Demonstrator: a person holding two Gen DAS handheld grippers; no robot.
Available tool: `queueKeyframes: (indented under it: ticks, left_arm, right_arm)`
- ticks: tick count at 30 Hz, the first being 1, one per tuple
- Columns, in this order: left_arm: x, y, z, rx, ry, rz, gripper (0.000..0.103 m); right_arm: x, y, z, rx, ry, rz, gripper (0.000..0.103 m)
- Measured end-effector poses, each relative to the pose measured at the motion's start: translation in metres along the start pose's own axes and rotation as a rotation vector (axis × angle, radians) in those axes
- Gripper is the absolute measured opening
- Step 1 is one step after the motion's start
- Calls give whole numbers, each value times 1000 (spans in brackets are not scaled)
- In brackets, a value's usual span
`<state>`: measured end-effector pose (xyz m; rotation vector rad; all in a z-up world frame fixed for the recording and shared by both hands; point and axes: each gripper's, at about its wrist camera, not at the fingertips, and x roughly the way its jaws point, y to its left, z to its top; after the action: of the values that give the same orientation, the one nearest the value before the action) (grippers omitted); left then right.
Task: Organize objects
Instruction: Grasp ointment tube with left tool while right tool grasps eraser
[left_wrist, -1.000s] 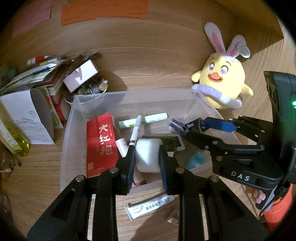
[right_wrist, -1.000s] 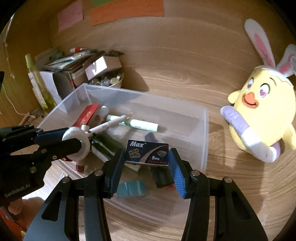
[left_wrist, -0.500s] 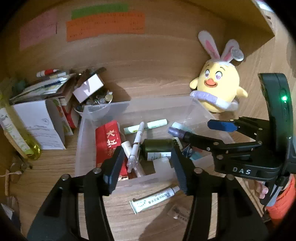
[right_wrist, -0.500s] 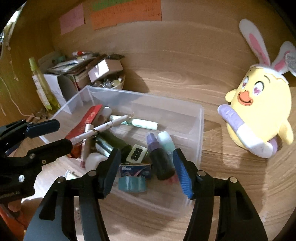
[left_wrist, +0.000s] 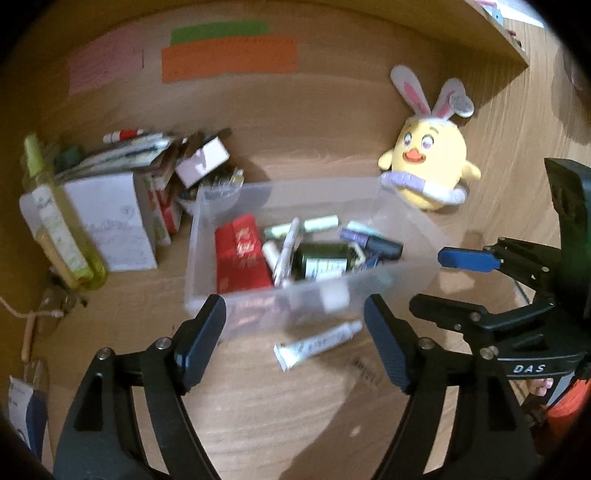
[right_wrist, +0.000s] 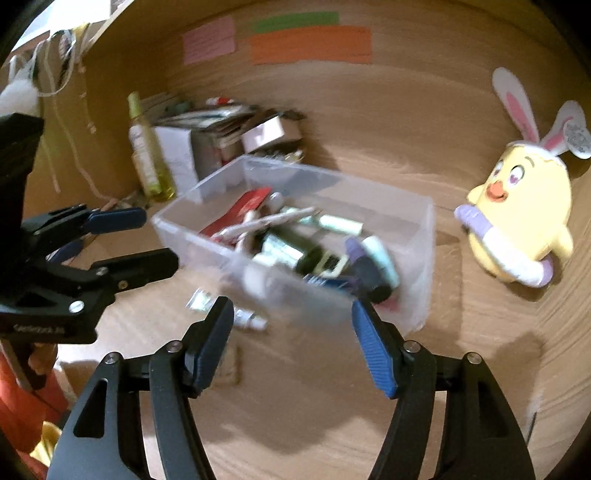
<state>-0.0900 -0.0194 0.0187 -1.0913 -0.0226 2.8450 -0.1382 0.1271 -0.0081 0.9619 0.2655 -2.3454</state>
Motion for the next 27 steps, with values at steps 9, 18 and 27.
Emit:
queueKeyframes:
  ticks: [9, 18, 27]
  left_arm:
    - [26, 6, -36, -6, 124, 5, 77]
    - [43, 2, -33, 3, 158, -47, 68]
    - [73, -19, -18, 124, 210, -81, 68]
  right_arm:
    - [46, 32, -32, -59, 131, 65, 63]
    - [55, 37, -42, -92, 158, 58, 22]
    - [32, 7, -57, -36, 149, 11, 22]
